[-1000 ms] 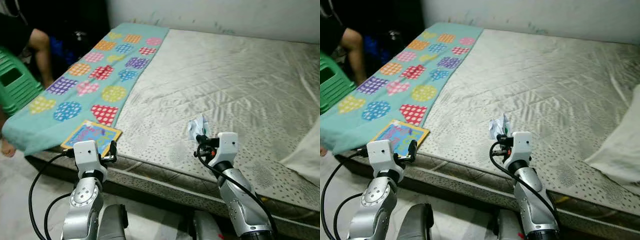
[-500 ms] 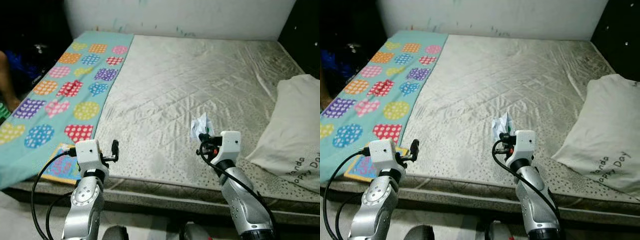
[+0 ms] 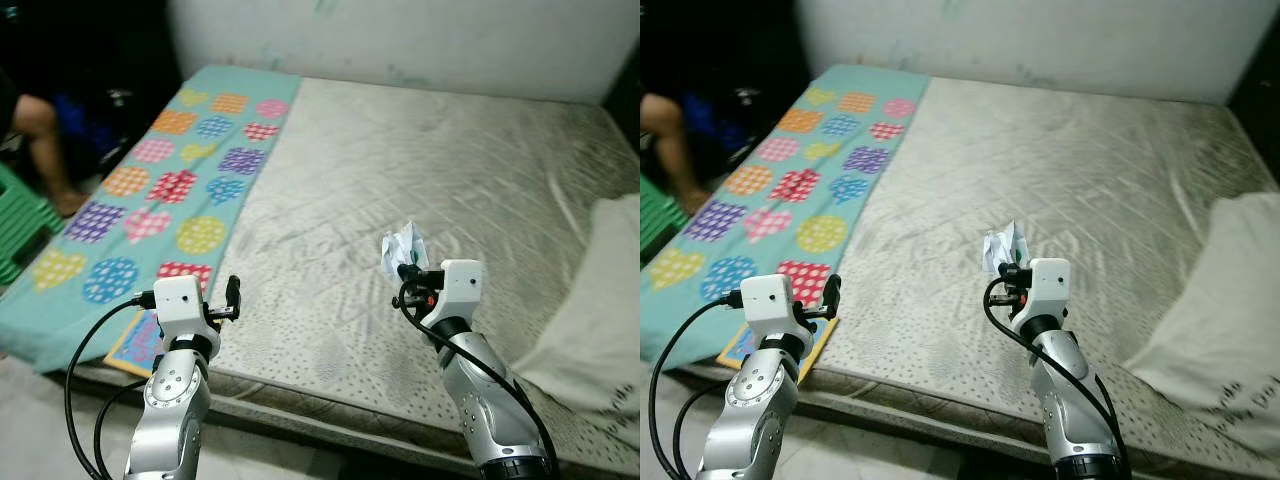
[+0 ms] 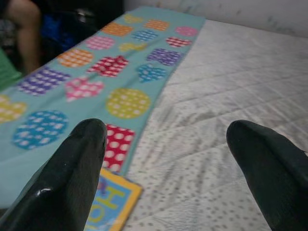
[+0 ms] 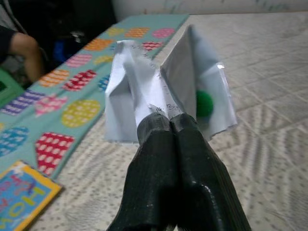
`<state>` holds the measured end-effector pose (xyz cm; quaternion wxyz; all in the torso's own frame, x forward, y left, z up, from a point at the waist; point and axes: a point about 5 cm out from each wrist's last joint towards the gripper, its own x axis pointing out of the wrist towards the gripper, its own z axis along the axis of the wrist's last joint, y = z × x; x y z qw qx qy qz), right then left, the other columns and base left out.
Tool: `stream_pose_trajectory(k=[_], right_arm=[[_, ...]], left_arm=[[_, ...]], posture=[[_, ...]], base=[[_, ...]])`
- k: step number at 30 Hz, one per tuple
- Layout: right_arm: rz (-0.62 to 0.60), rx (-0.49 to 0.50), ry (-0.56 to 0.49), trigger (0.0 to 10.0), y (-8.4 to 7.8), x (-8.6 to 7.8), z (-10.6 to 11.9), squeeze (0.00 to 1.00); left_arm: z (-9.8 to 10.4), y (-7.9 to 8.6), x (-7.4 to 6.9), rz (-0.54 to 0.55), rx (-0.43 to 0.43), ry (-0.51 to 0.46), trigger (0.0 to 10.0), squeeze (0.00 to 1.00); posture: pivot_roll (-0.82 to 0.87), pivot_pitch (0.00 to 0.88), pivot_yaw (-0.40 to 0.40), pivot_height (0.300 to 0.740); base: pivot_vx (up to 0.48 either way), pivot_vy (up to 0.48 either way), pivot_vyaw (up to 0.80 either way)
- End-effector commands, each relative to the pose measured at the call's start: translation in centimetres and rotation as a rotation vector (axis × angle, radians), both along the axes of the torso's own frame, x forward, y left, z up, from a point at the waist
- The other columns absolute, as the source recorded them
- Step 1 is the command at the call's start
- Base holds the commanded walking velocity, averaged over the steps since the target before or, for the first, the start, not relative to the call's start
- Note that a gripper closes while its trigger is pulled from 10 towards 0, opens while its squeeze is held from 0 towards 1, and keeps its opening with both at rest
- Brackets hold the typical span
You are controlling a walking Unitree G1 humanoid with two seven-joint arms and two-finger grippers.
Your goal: Clean up the room
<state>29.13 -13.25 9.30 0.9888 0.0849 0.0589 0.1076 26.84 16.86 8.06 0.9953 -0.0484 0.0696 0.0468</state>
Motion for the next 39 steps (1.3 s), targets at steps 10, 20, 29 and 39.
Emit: stream_pose_trajectory(k=[10, 20, 29, 39], right_arm=[[-0.045, -0.053, 0.000, 10.0, -1.11, -0.46, -0.27, 0.00], [-0.026, -0.078, -0.006, 10.0, -0.95, -0.78, -0.34, 0.00], [-0.010, -0.073, -0.011, 10.0, -0.73, -0.48, -0.29, 0.00], [0.016, -0.056, -0.013, 10.0, -0.29, -0.53, -0.30, 0.00]], left_arm=[[-0.47, -0.23, -0.50, -0.014, 0.020, 0.013, 10.0, 0.00], [-0.46, -0.69, -0.27, -0.036, 0.022, 0.013, 10.0, 0.00], [-0.40, -0.88, -0.36, -0.065, 0.014, -0.003, 10.0, 0.00], [-0.52, -0.76, -0.55, -0.083, 0.004, -0.005, 10.0, 0.00]], posture=[[-0.09, 0.000, 0.016, 0.740], [-0.10, 0.000, 0.016, 0.740], [-0.09, 0.000, 0.011, 0.740], [-0.08, 0.000, 0.003, 0.740]], base=[[0.000, 0.000, -0.08], [0.000, 0.000, 0.56], [0.000, 0.000, 0.80], [0.000, 0.000, 0.80]])
